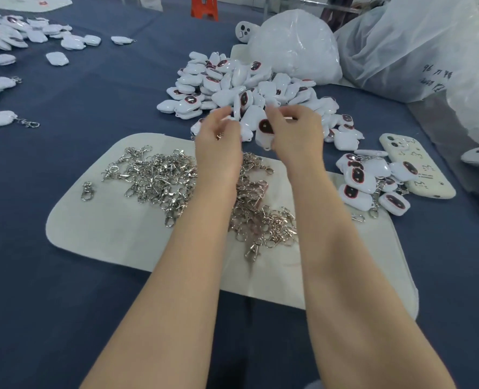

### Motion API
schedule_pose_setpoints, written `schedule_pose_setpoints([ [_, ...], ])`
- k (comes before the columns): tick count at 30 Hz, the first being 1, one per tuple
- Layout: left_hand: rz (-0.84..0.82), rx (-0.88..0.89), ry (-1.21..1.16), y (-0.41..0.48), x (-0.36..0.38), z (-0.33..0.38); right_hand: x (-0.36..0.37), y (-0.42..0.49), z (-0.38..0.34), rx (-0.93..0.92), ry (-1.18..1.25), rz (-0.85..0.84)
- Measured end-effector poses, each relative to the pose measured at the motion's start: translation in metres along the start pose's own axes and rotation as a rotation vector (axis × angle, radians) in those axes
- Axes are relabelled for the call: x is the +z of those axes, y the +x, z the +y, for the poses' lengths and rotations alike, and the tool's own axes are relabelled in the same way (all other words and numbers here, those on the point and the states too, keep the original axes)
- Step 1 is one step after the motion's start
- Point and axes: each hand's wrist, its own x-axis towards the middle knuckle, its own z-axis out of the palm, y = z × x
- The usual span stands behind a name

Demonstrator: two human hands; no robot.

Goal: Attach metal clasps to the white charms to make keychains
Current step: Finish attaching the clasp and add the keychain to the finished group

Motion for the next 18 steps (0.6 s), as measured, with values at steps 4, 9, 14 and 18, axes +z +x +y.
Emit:
schedule_pose_setpoints([
  [4,-0.276,0.034,0.200,-0.028,-0.003,-0.001,-0.027,-0.030,-0.009,0.053,0.143,-0.029],
  [9,-0.245,0.188,0.425,-0.049,-0.013,-0.009,-0.042,-0.061,-0.006,0.171,0.378,-0.151],
  [14,-0.027,-0.106,-0.069,-0.054,-0.019,-0.021,-0.039,-0.072,0.018,-0.011,-0.098,-0.110],
  [18,0.018,-0.234,-0.503,-0.043,-0.021,-0.018,-0.023,-0.077,0.036,-0.140,-0.704,-0.394],
])
